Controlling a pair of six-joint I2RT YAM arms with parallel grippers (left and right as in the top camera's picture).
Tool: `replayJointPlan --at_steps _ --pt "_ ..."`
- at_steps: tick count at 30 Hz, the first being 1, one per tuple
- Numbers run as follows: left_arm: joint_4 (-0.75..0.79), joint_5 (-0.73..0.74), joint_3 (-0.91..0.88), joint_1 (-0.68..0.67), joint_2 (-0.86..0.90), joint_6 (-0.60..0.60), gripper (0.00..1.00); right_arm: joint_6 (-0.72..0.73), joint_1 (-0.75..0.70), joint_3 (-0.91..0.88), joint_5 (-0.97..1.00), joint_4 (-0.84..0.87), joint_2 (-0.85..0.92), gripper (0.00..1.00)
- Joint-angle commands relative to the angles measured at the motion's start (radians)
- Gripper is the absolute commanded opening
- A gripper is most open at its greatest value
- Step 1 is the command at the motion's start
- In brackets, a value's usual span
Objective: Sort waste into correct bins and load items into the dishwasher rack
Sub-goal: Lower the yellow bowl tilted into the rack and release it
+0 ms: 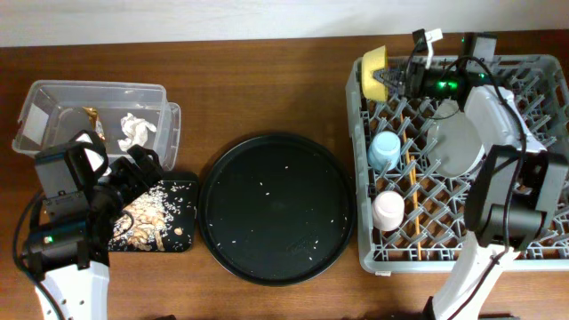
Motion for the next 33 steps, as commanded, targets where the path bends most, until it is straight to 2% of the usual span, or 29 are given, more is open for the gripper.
replayJointPlan --at_steps 1,5,9,14,18,21,24,27,28,29,30,33 --pt "0.001 -0.004 0.014 0.003 -0.008 0.010 0.99 0.070 -0.039 0.003 0.125 -0.095 0.008 0.04" --pt "0.001 -0.004 0.014 0.004 -0.008 0.009 0.99 0.070 -0.039 0.008 0.347 -0.189 -0.045 0.04" --pt "0.001 -0.004 0.014 0.004 -0.008 0.010 0.99 0.067 -0.039 0.009 0.682 -0.314 -0.177 0.04" --pt "0.001 -0.004 0.014 0.003 -0.008 0.010 0.99 0.067 -0.039 0.009 0.870 -0.478 -0.286 0.09" --pt "0.001 -0.004 0.014 0.003 -0.008 0.010 0.99 0.067 -0.038 0.009 0.899 -0.660 -0.309 0.15" --pt "0.001 -0.004 0.014 0.004 -0.008 0.010 0.99 0.066 -0.038 0.028 0.884 -0.645 -0.335 0.18" --pt "0.001 -0.004 0.014 0.004 -0.008 0.010 0.99 -0.034 -0.014 0.037 0.724 -0.620 -0.341 0.18" --pt "0.001 -0.004 0.014 0.003 -0.008 0.010 0.99 -0.046 0.051 0.037 0.754 -0.640 -0.345 0.20" --pt "0.001 -0.004 0.014 0.003 -0.008 0.010 0.99 -0.044 0.069 0.037 0.820 -0.649 -0.352 0.26" --pt "0.001 -0.004 0.014 0.004 -0.008 0.010 0.99 -0.021 0.081 0.037 0.903 -0.660 -0.364 0.44" --pt "0.001 -0.004 0.014 0.003 -0.008 0.010 0.99 0.035 0.090 0.037 0.972 -0.675 -0.381 0.97" --pt "0.001 -0.004 0.014 0.004 -0.008 0.010 0.99 0.044 0.096 0.037 1.003 -0.674 -0.385 0.98"
